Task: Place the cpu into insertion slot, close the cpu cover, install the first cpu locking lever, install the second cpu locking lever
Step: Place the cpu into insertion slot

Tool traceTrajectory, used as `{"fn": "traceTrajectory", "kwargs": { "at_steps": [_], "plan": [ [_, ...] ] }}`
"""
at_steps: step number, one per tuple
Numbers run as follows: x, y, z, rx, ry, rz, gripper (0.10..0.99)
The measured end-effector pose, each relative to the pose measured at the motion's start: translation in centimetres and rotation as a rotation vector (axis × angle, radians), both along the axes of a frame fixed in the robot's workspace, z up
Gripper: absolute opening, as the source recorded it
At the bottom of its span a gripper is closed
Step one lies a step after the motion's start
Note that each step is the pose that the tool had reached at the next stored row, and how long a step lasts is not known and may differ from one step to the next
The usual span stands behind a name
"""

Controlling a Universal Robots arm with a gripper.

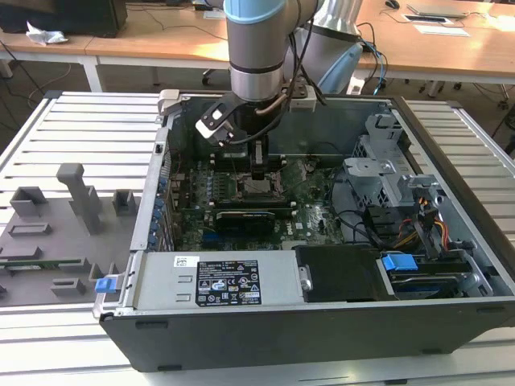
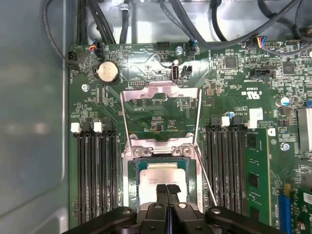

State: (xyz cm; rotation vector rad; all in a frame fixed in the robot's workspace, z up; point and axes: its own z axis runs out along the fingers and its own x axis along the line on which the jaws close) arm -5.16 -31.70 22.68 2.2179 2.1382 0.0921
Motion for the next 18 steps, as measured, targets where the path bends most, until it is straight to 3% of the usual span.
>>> {"fn": "traceTrajectory", "kwargs": {
  "at_steps": [5, 13, 18],
  "plan": [
    [0.0, 0.01, 1.01, -0.003, 0.0, 0.0, 0.106],
    [0.0, 0.02, 3.29, -0.009, 0.0, 0.0, 0.106],
    [0.0, 0.02, 3.47, -0.01, -0.0002, 0.0, 0.106]
  ]
}}
